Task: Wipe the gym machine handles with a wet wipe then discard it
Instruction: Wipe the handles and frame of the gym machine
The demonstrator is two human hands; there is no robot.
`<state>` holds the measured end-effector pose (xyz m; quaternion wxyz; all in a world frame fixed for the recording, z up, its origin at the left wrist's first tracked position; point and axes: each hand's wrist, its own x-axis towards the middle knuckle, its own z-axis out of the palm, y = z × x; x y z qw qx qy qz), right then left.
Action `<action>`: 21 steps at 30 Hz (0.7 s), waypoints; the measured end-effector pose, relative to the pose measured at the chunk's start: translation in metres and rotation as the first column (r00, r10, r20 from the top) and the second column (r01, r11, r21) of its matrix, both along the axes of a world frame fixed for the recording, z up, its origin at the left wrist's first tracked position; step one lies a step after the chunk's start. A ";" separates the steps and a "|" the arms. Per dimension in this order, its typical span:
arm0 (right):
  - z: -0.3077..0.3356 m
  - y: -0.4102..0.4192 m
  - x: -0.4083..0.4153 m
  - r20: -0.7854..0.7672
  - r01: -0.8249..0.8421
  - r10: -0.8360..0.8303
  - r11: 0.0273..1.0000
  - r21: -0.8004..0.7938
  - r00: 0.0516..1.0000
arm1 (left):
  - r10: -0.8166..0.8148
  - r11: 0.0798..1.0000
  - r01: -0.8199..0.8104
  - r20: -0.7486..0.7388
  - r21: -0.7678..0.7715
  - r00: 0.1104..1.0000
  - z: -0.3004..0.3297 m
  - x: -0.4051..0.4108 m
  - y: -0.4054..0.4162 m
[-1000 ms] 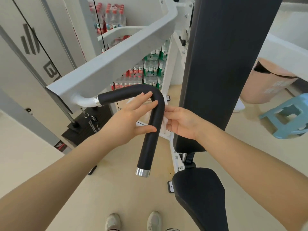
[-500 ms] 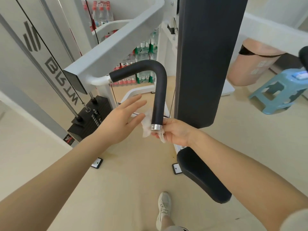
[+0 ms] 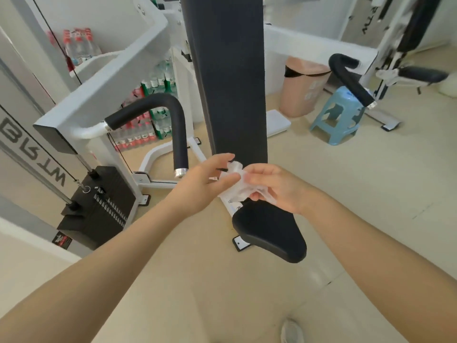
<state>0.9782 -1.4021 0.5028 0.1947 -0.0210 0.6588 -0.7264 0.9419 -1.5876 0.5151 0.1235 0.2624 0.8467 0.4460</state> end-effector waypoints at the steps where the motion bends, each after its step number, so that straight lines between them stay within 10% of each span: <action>1: 0.003 0.010 0.005 -0.019 0.016 -0.015 1.000 0.021 1.000 | -0.020 1.000 0.020 0.004 0.013 1.000 0.001 0.001 0.012; 21: 0.009 0.448 0.108 -0.146 0.703 -0.692 0.665 0.253 0.707 | -0.157 0.973 0.112 0.220 0.203 0.963 -0.003 0.068 0.473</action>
